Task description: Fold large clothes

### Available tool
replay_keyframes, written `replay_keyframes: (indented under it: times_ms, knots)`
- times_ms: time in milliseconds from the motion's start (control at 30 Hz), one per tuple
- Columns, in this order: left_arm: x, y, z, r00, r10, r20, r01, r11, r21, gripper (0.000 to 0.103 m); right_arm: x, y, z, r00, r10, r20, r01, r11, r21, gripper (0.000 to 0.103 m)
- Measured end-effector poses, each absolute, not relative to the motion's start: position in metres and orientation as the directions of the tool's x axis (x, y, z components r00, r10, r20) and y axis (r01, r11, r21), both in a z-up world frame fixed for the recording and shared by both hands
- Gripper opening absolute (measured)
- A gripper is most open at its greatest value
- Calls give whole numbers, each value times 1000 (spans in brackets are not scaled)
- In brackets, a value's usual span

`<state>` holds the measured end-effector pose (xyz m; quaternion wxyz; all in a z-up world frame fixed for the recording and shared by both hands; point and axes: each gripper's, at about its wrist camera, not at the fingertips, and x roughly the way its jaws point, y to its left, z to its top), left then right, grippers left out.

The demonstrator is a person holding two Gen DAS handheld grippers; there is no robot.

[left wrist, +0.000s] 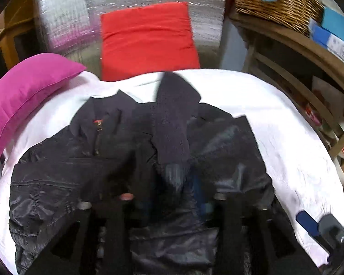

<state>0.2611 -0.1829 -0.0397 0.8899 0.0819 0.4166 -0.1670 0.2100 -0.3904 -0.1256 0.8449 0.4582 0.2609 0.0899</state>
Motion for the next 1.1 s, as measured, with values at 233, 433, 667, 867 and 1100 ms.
replay_keyframes:
  times_ms: [233, 433, 667, 867, 1100]
  knots:
    - [237, -178, -26, 566, -269, -779, 448, 894, 16, 74, 211, -384, -125, 825, 425, -372, 67, 580, 812, 85]
    - [223, -111, -22, 582, -272, -766, 392, 920, -29, 74, 217, -368, -131, 783, 494, -379, 40, 568, 822, 85]
    - [221, 7, -38, 676, -100, -730, 157, 987, 11, 75, 252, -349, -132, 703, 652, -283, 25, 375, 927, 85]
    - [233, 93, -67, 636, -65, -769, -67, 988, -139, 75, 295, -328, -146, 669, 603, -434, 171, 444, 880, 85]
    - [243, 133, -92, 611, -100, -785, -135, 964, -228, 75, 318, -301, -107, 638, 444, -630, 201, 693, 692, 13]
